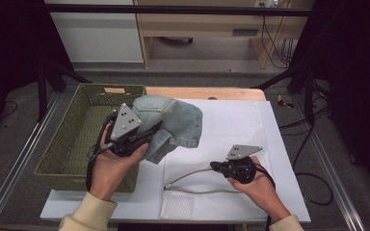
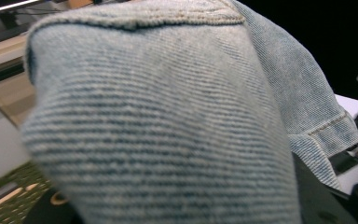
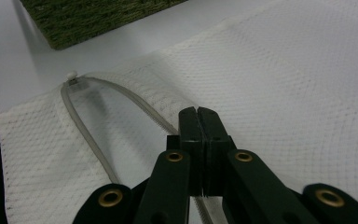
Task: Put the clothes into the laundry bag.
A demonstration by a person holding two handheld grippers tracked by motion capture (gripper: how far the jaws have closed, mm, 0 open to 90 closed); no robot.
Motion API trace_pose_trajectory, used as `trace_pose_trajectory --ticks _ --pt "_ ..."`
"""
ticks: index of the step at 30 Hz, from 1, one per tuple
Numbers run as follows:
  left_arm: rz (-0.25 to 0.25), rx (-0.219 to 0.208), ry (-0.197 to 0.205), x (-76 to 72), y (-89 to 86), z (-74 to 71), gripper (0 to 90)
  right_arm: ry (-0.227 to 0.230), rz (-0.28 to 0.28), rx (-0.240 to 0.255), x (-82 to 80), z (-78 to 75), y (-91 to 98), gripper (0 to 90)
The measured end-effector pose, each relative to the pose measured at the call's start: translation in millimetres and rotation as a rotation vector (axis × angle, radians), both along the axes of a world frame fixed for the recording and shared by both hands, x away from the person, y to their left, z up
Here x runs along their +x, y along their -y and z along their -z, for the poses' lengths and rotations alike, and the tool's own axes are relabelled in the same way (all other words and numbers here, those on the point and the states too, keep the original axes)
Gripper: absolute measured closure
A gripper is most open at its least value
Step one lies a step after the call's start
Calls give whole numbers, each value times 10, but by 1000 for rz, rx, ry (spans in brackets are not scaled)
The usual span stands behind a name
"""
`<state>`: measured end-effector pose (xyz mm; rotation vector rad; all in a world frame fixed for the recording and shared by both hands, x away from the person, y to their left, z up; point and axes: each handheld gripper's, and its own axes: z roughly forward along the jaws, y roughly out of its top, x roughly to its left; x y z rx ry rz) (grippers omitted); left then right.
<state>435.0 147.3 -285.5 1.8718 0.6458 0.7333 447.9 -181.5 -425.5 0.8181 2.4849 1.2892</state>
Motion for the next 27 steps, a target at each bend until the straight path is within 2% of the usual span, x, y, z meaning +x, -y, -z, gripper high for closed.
trace_pose_trajectory --ticks 2,9,18,27 --pt "16 -14 -5 -24 24 53 675 -14 5 9 21 32 32 898" --pt "74 -1 -9 -154 104 140 675 -47 8 45 81 45 85 898" --pt "97 -30 -20 -327 115 181 675 -71 15 51 100 33 91 899" --pt "125 -17 -21 -448 161 204 674 -67 20 37 163 -123 73 899"
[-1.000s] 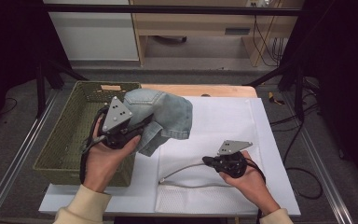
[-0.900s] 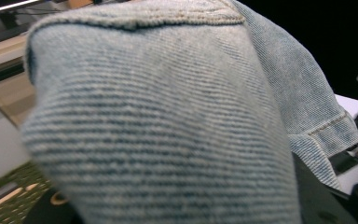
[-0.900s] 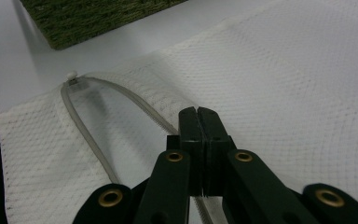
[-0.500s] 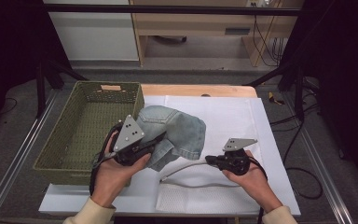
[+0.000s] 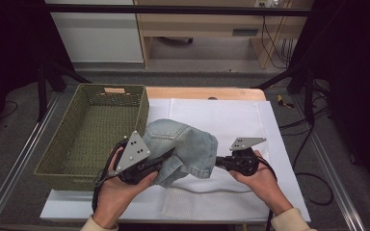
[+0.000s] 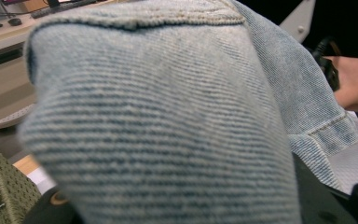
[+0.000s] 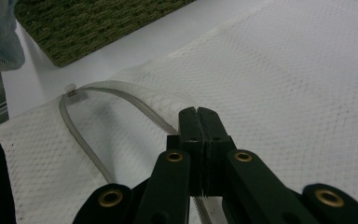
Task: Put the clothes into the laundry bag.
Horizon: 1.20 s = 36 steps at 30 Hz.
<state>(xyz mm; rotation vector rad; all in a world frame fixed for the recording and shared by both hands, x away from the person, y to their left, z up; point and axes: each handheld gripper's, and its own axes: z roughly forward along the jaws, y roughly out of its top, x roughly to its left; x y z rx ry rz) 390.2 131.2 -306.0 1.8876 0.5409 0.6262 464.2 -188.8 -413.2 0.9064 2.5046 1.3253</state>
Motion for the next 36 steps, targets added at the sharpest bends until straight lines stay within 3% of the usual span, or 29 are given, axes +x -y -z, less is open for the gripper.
trace_pose_trajectory --ticks 14,24,32,36 --pt "79 -25 1 -223 206 -80 673 -26 4 11 102 -23 -10 898" --pt "132 -33 -49 -256 336 184 673 -46 11 22 159 5 16 898" --pt "172 -62 -63 -246 483 224 673 -54 15 27 187 19 24 899" --pt "200 -37 -112 -228 568 456 673 -34 26 49 196 -4 67 899"
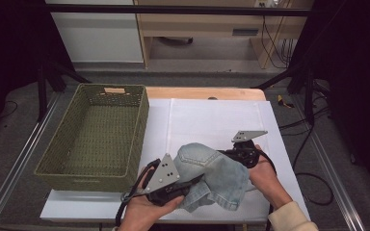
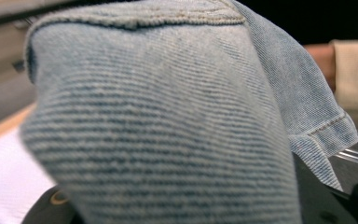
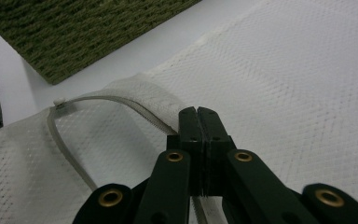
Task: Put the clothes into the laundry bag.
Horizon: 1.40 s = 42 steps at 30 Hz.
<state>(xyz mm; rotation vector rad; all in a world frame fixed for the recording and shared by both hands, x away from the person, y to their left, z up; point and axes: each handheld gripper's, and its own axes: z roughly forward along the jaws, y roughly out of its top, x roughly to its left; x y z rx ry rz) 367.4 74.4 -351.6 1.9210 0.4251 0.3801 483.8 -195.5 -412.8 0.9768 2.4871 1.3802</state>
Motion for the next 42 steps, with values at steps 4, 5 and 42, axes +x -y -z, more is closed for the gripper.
trace_pose_trajectory --ticks 4,5,42 --pt "4 57 -29 30 82 214 673 9 2 5 18 -33 24 899" --pt "2 65 -27 39 99 241 673 11 0 4 25 -44 25 899" --pt "-46 92 -100 438 583 697 662 52 -11 -5 101 -152 17 899"
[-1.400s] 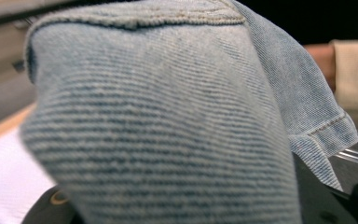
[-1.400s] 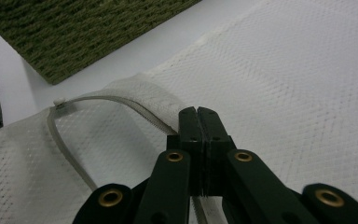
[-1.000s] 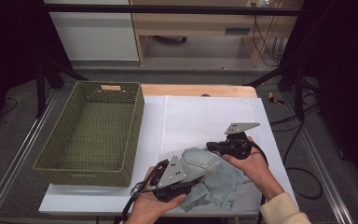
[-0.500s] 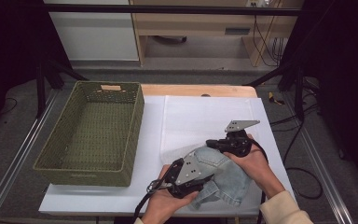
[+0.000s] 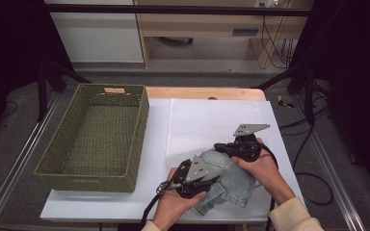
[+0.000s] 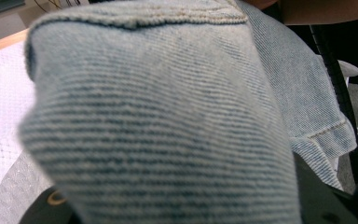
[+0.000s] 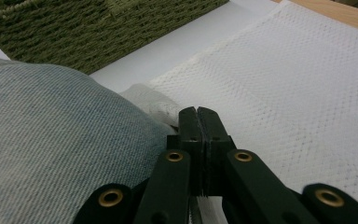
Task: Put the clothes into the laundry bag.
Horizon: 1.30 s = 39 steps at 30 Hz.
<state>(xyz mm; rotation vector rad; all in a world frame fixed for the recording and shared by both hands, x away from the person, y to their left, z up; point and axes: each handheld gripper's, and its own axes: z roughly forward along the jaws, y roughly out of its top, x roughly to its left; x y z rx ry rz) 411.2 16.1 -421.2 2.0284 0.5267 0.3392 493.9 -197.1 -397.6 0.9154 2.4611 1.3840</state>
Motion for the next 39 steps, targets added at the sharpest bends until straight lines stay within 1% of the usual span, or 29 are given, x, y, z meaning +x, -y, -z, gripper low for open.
trace_pose_trajectory --ticks 4,10,13,19,28,32,36,39 --pt "-5 1 -3 8 1 13 661 5 -5 -10 -2 4 -10 899" --pt "-11 10 -5 23 12 36 657 14 7 -19 -13 -6 -13 899" --pt "-27 27 -17 56 21 73 654 28 18 -23 -16 -23 -9 900" --pt "-36 25 -38 93 25 83 652 51 26 -28 -28 -71 -1 900" --pt "-31 48 -17 88 71 100 650 77 23 -35 -42 -154 -7 900" --pt "-23 67 -2 88 104 98 648 85 19 -29 -65 -203 -26 900" --pt "-27 79 -6 119 129 104 644 98 8 -26 -97 -250 -38 900" --pt "-26 96 -8 151 148 117 638 105 0 -23 -124 -283 -43 900"
